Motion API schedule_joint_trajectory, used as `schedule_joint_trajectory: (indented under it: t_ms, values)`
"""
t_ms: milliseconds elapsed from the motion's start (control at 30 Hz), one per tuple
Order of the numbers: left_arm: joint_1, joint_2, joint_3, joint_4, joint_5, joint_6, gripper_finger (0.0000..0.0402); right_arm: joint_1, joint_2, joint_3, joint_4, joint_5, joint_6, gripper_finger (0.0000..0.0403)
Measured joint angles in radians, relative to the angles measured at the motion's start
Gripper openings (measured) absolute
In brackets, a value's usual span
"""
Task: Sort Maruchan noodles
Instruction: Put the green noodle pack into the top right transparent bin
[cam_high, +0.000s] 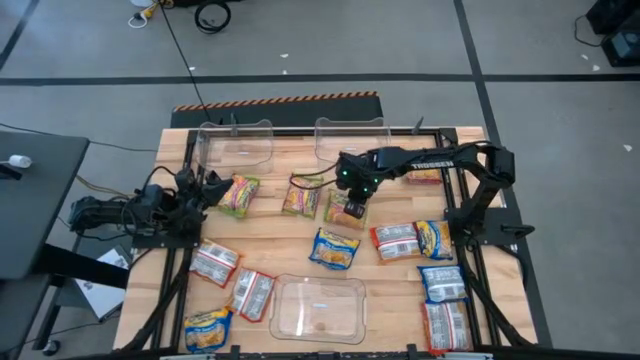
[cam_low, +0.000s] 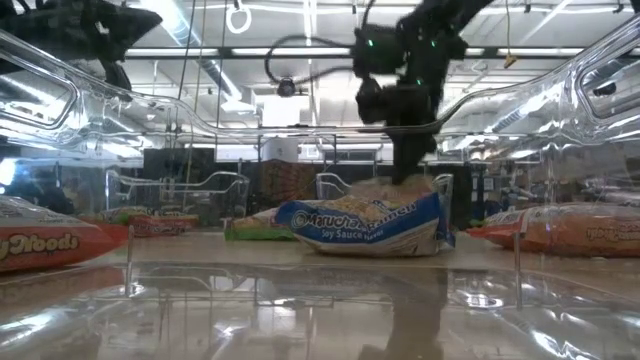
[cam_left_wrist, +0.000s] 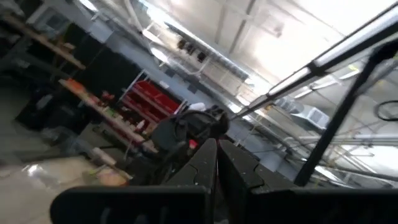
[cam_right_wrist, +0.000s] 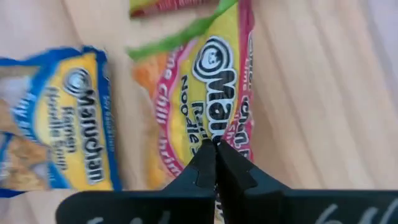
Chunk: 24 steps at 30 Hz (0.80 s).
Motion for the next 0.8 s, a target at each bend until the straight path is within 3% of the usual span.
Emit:
schedule_joint_trajectory:
  t_ms: [100,333,500,667,800]
  values:
    - [0.0,-0.002,0.07,-0.057,0.007,0.05,0.002,0.004,-0.001,0.081,-0.089,0.034,0.023,0.0004]
    - [0.0,-0.001,0.237,-0.383,-0.012,0.139,0.002,0.004,-0.001,0.264,-0.267,0.049,0.1,0.0002]
    - [0.0,-0.001,0.27,-0.427,-0.024,0.175,0.002,0.002,-0.002,0.404,-0.387,0.063,0.202,0.0002]
    - [0.0,-0.001,0.27,-0.454,-0.096,0.18,0.002,-0.027,-0.004,0.563,-0.506,0.167,0.299,0.0002]
    - [0.0,-0.001,0.27,-0.456,-0.109,0.208,0.0021,-0.09,-0.012,0.639,-0.58,0.308,0.345,0.0002]
